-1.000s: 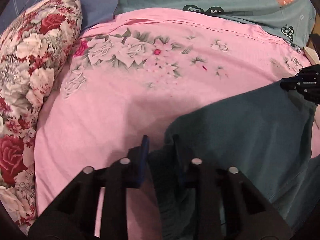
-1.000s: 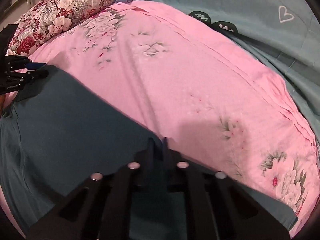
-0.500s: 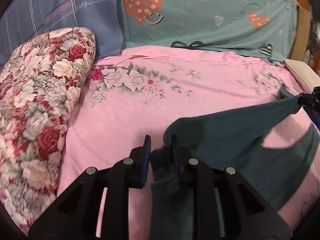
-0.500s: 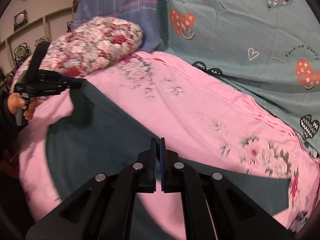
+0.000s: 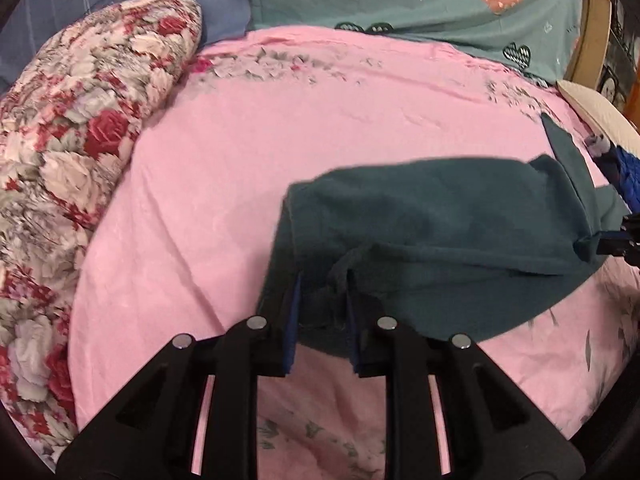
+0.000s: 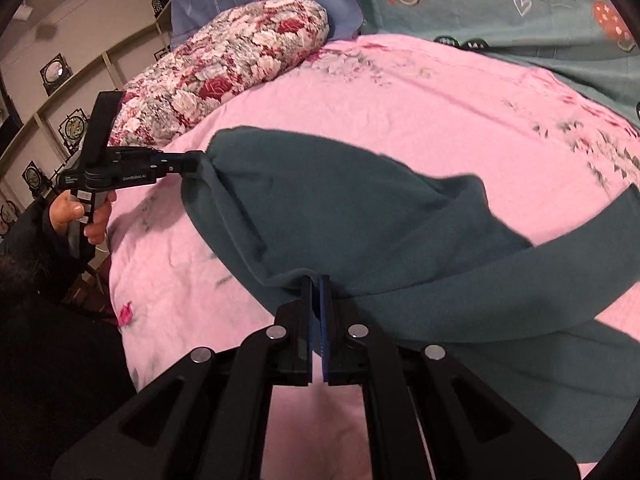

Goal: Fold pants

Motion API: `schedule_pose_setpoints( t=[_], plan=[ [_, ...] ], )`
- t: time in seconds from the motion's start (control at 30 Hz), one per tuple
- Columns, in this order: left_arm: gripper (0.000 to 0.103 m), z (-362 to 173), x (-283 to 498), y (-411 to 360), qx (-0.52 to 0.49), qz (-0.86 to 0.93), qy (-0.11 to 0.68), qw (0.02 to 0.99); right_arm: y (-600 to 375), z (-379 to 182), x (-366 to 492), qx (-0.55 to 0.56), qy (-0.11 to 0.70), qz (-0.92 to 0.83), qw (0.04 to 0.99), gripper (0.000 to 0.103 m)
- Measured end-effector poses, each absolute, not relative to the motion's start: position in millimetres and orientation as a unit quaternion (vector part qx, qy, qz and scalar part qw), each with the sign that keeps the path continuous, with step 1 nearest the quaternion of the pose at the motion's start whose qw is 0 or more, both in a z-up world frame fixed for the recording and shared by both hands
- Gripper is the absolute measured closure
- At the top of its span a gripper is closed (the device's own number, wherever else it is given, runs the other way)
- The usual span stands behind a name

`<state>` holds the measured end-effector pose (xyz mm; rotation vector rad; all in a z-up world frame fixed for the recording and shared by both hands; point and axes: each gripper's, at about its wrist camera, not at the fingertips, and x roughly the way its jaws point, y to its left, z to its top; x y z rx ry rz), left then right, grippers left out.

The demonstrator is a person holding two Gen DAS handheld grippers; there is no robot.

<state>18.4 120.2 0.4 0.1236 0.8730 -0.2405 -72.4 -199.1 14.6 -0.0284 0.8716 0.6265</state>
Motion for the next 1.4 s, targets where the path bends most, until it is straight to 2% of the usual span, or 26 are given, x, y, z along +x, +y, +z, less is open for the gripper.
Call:
schedule_pose_setpoints(
  t=[0.17,0.27,0.33,0.37,0.43,0.47,0.5,0.67,0.8,0.93,1.0,1.1,1.2,1.4],
  plan=[
    [0.083,31,18,139,0.058,-0.097,0.391,0.914,-199,36,-80,-0.004,0.393,0.332,0.857,0.100],
    [0.082,10,14,141,0.069,-0.104,0.425,0.896,-189,16,-83,-0.025,0.427,0.339,0.838,0.100],
    [0.078,-13,10,140,0.074,-0.098,0.454,0.883,-184,0,-84,-0.036,0.446,0.333,0.830,0.100],
    [0.073,-19,8,141,0.072,-0.095,0.460,0.880,-183,-4,-84,-0.037,0.449,0.331,0.829,0.100],
    [0.055,-22,3,146,0.060,-0.084,0.464,0.880,-183,-7,-82,-0.037,0.455,0.328,0.827,0.100],
    [0.036,-18,0,150,0.053,-0.078,0.458,0.884,-182,-7,-83,-0.041,0.457,0.327,0.826,0.097],
    [0.030,-13,-3,154,0.047,-0.074,0.450,0.888,-181,-7,-83,-0.044,0.458,0.327,0.826,0.096],
    [0.027,29,-24,152,0.014,-0.099,0.408,0.907,-191,0,-92,-0.035,0.449,0.331,0.829,0.076],
    [0.014,49,-30,100,0.033,-0.157,0.365,0.917,-218,18,-93,-0.007,0.434,0.313,0.845,0.072],
    [0.014,1,-1,76,0.042,-0.148,0.439,0.885,-269,44,-79,0.018,0.412,0.210,0.886,0.072],
    [0.014,-29,6,84,0.031,-0.134,0.474,0.870,-309,55,-67,0.045,0.404,0.136,0.903,0.059],
    [0.014,-29,-4,74,0.065,-0.126,0.463,0.875,-368,63,-33,0.085,0.409,0.034,0.908,0.058],
    [0.014,-15,-12,58,0.058,-0.152,0.452,0.877,-406,62,15,0.112,0.437,-0.024,0.892,0.058],
    [0.014,15,-25,9,0.067,-0.205,0.417,0.883,-430,34,118,0.123,0.504,-0.111,0.848,0.057]
  ],
)
